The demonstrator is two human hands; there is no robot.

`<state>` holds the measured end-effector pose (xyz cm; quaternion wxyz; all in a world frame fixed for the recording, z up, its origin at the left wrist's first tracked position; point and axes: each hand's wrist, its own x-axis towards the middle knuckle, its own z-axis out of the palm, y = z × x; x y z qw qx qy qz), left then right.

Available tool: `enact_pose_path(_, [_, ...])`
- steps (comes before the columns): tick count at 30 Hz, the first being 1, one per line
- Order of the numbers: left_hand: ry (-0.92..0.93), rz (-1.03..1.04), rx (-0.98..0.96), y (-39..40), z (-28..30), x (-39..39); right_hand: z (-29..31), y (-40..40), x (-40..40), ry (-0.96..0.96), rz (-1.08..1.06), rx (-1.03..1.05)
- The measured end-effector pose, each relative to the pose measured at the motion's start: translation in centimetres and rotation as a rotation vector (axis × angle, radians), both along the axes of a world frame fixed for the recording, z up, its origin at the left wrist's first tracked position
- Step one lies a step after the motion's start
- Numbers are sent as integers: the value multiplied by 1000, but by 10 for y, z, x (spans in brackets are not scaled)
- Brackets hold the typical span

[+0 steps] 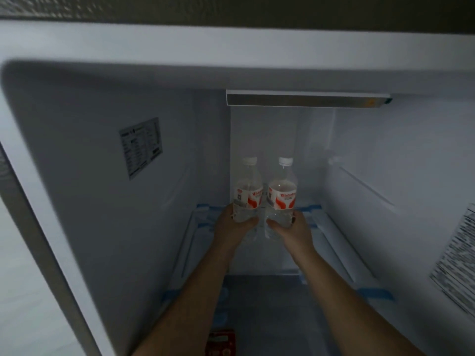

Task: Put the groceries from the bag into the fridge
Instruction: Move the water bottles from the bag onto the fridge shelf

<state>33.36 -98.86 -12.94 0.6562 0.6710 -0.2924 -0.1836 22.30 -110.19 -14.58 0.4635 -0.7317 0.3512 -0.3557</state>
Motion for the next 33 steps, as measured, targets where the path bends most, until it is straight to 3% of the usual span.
enact_pose_path(9, [-123,76,41,11,-8,-7,-5,3,-2,164,10,-61])
enact_pose_path(15, [-170,105,154,31,-19,-23,14,37,-34,122,-63,-34])
enact_pose_path(19, [-433,178,173,55,-22,-35,19,65,-48,133,-52,-129])
enact_pose_path(23, [-795,199,364,85,-36,-48,8,97,-62,188,-53,-272])
enact_pose_path(26, [-876,153,491,109,-39,-64,-3,117,-74,246,-41,-331])
enact_pose_path(33, [-1124,151,570,162,-53,-89,-20,165,-106,545,-84,-530])
